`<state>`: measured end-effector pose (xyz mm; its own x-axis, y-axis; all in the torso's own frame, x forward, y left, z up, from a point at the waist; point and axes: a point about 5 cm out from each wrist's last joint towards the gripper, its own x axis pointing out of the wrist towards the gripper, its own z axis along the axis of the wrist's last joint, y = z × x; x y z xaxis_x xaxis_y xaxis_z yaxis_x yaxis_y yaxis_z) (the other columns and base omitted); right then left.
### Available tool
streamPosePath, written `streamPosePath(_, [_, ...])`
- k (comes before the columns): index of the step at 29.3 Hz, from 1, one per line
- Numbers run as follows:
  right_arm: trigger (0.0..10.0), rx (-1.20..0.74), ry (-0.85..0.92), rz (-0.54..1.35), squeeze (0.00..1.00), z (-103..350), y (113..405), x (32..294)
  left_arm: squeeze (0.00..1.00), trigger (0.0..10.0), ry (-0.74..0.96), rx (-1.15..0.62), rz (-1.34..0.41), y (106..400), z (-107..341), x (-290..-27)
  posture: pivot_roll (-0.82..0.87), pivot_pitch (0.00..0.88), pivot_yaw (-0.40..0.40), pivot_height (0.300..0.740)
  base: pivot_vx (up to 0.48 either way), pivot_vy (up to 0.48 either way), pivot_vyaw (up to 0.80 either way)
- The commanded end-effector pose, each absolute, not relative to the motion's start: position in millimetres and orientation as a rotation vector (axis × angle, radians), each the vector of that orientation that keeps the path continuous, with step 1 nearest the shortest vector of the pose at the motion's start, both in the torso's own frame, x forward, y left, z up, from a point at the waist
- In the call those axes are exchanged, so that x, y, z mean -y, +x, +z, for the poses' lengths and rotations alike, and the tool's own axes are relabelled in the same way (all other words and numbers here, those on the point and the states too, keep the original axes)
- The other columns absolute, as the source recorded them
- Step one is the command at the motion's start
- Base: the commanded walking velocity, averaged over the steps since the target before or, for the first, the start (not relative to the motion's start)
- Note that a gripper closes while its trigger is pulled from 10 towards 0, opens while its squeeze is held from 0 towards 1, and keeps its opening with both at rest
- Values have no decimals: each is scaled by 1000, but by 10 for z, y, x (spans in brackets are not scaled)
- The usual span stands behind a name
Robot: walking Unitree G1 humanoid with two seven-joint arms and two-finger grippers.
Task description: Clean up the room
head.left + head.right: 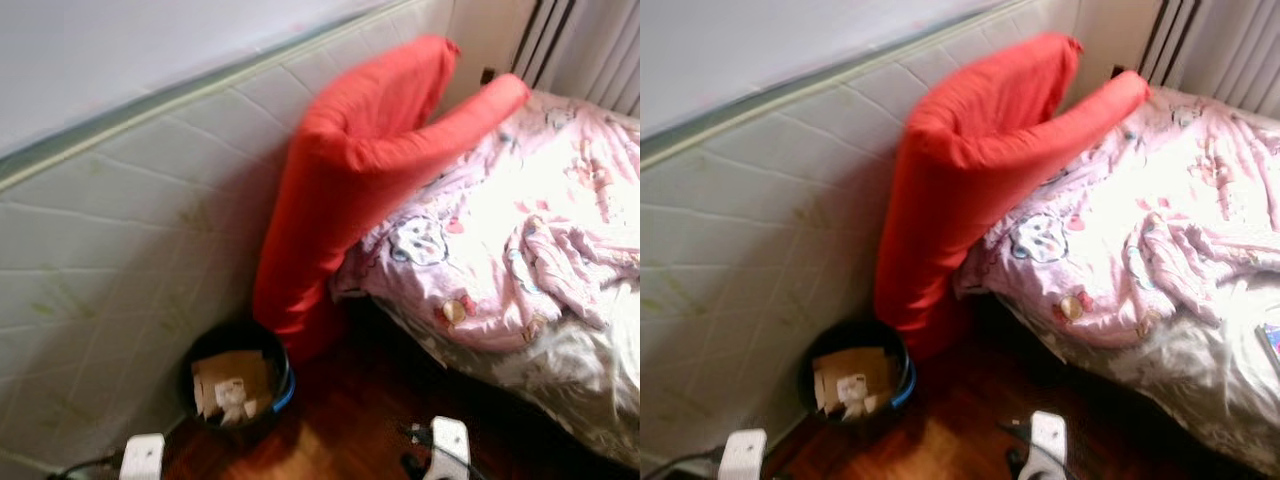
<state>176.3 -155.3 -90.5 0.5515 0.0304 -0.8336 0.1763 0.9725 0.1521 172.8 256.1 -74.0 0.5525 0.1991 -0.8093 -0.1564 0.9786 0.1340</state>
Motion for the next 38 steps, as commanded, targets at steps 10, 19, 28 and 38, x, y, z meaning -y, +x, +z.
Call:
streamPosePath(10, [10000,-969,241,-98,0,-883,1808,1563,0,10000,60,-989,202,1658,-766,-2582,83,51,8,740,0,-327,-512])
streamPosePath(19, [10000,-954,249,-109,0,-876,1818,1579,0,10000,53,-989,202,1660,-770,-2568,77,59,2,740,0,-325,0])
streamPosePath(28, [10000,-956,246,-107,0,-877,1816,1579,0,10000,50,-989,200,1660,-770,-2566,80,55,2,740,0,-327,0])
streamPosePath(38, [10000,-956,245,-103,0,-878,1815,1567,0,10000,58,-992,189,1659,-769,-2571,76,40,7,740,0,-325,0])
